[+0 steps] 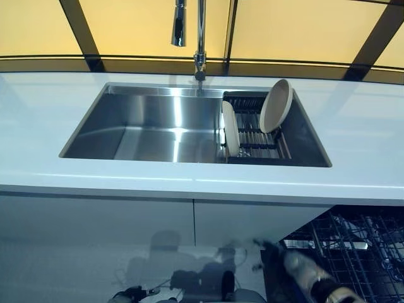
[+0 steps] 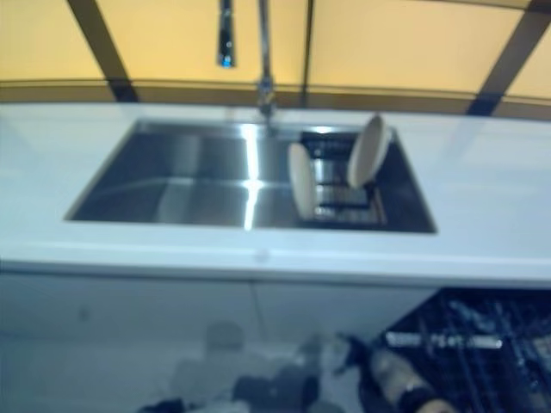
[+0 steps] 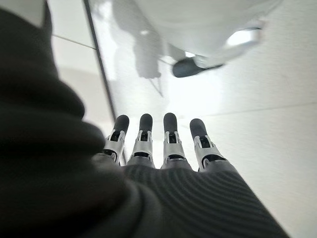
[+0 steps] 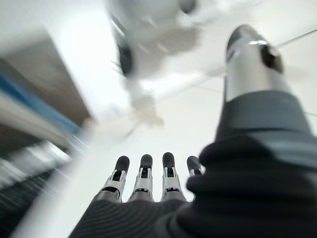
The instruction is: Take plates into dishwasher
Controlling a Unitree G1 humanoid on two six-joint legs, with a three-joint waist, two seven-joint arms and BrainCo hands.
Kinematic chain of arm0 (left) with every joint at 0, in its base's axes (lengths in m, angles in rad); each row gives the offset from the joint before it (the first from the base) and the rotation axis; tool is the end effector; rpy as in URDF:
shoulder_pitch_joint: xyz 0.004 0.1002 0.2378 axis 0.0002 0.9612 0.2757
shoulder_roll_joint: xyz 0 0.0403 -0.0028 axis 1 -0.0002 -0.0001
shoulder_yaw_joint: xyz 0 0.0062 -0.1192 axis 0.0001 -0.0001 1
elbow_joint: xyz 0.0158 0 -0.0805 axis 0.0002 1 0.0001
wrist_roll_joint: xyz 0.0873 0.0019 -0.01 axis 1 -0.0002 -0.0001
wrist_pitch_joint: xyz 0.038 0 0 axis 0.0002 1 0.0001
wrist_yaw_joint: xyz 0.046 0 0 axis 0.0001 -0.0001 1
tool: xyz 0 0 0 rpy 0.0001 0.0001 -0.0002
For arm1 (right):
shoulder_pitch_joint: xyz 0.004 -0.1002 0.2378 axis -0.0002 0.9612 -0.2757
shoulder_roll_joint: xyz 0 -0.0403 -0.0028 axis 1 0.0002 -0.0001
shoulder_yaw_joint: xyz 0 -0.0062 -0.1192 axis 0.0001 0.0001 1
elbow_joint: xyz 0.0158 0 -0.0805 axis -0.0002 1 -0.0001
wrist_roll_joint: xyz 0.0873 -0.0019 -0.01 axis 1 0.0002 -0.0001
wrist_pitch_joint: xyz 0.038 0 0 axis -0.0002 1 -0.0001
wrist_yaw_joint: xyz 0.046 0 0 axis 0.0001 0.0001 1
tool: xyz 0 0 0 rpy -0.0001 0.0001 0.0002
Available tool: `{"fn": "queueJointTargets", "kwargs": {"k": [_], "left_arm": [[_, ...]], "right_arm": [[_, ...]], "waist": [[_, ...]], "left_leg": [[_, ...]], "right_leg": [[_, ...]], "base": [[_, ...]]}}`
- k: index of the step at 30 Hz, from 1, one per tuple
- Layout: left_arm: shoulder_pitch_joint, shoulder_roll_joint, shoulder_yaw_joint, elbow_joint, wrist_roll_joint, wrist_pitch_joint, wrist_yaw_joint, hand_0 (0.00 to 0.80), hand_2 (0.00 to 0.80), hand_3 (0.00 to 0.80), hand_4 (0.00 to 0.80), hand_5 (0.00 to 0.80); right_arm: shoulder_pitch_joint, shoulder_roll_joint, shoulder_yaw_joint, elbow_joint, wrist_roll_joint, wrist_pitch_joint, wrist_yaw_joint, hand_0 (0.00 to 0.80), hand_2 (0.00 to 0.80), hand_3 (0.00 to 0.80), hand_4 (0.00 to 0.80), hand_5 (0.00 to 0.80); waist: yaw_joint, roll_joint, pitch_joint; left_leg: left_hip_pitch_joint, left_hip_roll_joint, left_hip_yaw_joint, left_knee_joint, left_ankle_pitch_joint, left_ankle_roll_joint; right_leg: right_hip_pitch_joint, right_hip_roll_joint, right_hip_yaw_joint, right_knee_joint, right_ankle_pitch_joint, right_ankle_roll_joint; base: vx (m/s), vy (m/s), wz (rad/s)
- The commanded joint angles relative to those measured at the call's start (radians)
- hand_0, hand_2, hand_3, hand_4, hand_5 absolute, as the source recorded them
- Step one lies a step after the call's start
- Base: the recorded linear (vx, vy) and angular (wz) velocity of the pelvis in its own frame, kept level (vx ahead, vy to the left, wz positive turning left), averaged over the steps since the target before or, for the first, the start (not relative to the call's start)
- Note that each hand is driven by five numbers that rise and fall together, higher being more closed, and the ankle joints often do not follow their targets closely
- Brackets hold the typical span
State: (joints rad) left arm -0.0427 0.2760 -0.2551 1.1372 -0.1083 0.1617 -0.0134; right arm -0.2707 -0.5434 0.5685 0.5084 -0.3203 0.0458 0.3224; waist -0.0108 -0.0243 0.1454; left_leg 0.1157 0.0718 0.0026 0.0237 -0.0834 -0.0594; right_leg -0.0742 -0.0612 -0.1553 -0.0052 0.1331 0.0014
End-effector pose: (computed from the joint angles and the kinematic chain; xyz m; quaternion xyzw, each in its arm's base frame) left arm 0.0897 0.2278 -0.1130 0.1376 0.5937 0.0008 0.7928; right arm 0.2198 -0.2127 -0.0103 -0.4623 0.2415 0.3315 0.7862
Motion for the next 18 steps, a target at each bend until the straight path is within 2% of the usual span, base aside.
{"fn": "queueJointTargets", "kwargs": {"k": [1, 3, 7, 12, 18], "left_arm": [[0.003, 0.096, 0.002, -0.009, 0.048, -0.007, -0.018, 0.000, 0.000, 0.000, 0.000, 0.000], [0.015, 0.103, 0.015, -0.004, 0.053, -0.013, -0.021, 0.000, 0.000, 0.000, 0.000, 0.000], [0.050, 0.113, 0.045, 0.014, 0.074, -0.043, -0.023, 0.000, 0.000, 0.000, 0.000, 0.000], [0.078, 0.123, 0.062, 0.032, 0.081, -0.078, -0.028, 0.000, 0.000, 0.000, 0.000, 0.000], [0.074, 0.131, 0.078, 0.016, 0.076, -0.074, -0.043, 0.000, 0.000, 0.000, 0.000, 0.000]], "right_arm": [[-0.064, -0.074, 0.002, -0.319, 0.277, 0.055, 0.278, 0.000, 0.000, 0.000, 0.000, 0.000], [-0.063, -0.112, -0.040, -0.444, 0.390, 0.084, 0.350, 0.000, 0.000, 0.000, 0.000, 0.000], [-0.043, -0.170, -0.171, -0.567, 0.596, 0.116, 0.412, 0.000, 0.000, 0.000, 0.000, 0.000], [0.004, -0.203, -0.349, -0.529, 0.802, 0.137, 0.380, 0.000, 0.000, 0.000, 0.000, 0.000], [0.063, -0.200, -0.530, -0.466, 1.040, 0.092, 0.321, 0.000, 0.000, 0.000, 0.000, 0.000]], "waist": [[0.017, -0.057, 0.031], [0.010, -0.057, 0.033], [-0.003, -0.055, 0.027], [-0.020, -0.052, 0.011], [-0.044, -0.048, -0.001]], "left_leg": [[-0.016, 0.005, 0.035, 0.022, 0.017, 0.014], [-0.009, 0.006, 0.041, 0.005, 0.024, 0.012], [0.005, 0.014, 0.058, -0.025, 0.032, 0.009], [0.015, 0.016, 0.077, -0.035, 0.024, 0.007], [0.027, 0.022, 0.091, -0.033, 0.014, 0.005]], "right_leg": [[-0.025, -0.115, 0.007, 0.100, -0.033, 0.143], [-0.026, -0.116, 0.011, 0.097, -0.028, 0.151], [-0.025, -0.122, 0.017, 0.088, -0.024, 0.168], [-0.010, -0.123, 0.016, 0.067, -0.029, 0.171], [0.015, -0.118, 0.027, 0.052, -0.040, 0.166]], "base": [[0.044, 0.023, 0.02], [0.045, 0.019, -0.05], [0.047, 0.006, -0.14], [0.036, 0.002, -0.04], [0.008, 0.012, -0.04]]}}
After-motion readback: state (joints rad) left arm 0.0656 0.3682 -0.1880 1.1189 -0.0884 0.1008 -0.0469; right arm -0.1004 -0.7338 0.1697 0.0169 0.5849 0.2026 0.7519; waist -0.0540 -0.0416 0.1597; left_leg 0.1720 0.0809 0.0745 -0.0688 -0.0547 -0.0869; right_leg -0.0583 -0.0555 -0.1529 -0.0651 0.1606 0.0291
